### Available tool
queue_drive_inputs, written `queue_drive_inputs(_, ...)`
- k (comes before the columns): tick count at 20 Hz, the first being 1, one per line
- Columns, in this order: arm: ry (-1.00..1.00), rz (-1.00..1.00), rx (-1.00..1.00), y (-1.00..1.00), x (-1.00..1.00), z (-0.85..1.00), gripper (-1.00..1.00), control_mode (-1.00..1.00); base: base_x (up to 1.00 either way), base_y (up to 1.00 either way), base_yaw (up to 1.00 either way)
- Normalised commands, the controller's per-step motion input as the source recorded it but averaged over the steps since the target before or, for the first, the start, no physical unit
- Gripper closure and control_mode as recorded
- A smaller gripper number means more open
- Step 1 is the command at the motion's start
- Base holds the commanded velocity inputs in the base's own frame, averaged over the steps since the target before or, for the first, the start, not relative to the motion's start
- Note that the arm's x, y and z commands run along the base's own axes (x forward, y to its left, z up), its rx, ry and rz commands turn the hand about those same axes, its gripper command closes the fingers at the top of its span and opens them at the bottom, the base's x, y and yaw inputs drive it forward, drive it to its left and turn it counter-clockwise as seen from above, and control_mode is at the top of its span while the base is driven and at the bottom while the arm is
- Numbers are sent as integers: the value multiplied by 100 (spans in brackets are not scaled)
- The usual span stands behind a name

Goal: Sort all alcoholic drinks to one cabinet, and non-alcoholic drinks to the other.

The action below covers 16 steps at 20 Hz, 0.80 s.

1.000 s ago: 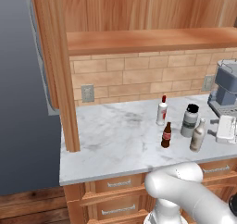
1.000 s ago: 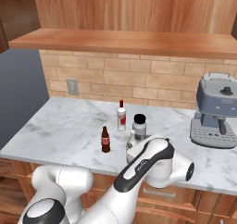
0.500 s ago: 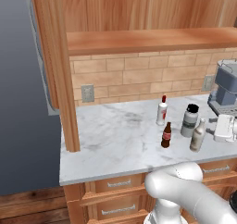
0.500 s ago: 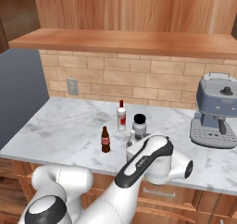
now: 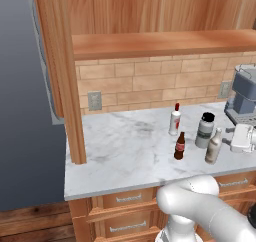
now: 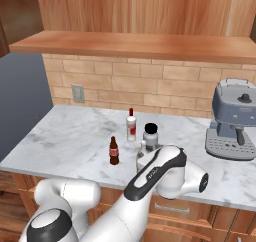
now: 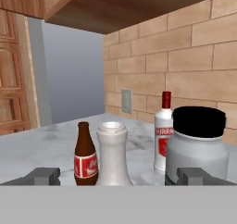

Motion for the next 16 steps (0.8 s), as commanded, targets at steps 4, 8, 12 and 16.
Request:
queue_drive_inputs(4, 7, -3, 1, 10, 0, -1, -100, -100, 0, 0, 0)
queue_drive_inputs(8, 5, -1, 2, 12, 0, 0, -100, -100, 0, 0, 0)
queue_drive_inputs(12, 5, -2, 1, 13, 0, 0, -100, -100, 0, 0, 0)
queue_drive_inputs(16, 2, -1, 0, 10, 0, 0, -100, -100, 0, 0, 0)
